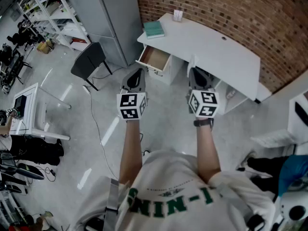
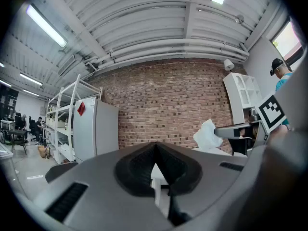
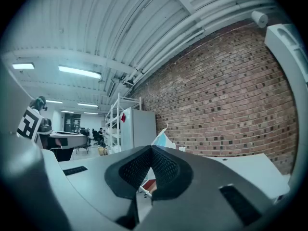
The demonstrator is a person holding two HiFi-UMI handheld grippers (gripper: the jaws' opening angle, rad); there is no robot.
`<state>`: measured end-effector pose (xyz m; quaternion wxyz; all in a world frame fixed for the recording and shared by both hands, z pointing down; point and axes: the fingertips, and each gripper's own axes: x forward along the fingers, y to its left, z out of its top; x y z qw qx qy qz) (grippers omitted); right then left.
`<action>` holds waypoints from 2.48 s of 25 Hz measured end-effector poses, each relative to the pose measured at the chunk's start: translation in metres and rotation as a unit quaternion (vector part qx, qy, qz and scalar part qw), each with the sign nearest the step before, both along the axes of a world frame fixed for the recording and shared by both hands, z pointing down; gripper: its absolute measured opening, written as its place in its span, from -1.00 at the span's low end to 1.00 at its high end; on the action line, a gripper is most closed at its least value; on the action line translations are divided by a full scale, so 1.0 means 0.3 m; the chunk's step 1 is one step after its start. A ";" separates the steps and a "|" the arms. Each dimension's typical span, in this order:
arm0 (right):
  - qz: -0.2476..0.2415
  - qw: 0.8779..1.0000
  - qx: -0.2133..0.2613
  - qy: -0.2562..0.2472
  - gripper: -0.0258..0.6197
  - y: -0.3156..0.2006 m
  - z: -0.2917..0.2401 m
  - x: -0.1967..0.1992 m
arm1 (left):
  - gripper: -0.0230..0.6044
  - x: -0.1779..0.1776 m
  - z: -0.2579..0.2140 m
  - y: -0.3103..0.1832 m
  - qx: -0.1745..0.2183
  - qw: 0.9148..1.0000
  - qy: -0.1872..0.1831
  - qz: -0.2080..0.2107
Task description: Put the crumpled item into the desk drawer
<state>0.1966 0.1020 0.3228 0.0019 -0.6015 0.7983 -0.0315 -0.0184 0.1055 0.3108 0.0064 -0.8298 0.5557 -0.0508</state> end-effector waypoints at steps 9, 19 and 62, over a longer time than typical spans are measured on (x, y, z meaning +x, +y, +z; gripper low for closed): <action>-0.020 1.000 -0.004 -0.002 -0.91 0.028 0.006 0.037 | -0.94 0.071 -0.004 0.030 0.000 1.000 0.007 -0.006; -0.040 0.998 -0.036 -0.015 -0.91 0.081 0.134 0.097 | -0.94 0.167 0.095 0.106 -0.022 1.000 0.002 -0.011; 0.001 0.996 -0.082 -0.028 -0.91 -1.039 0.237 -0.368 | -0.94 -0.245 0.254 -1.094 -0.066 0.996 0.002 0.062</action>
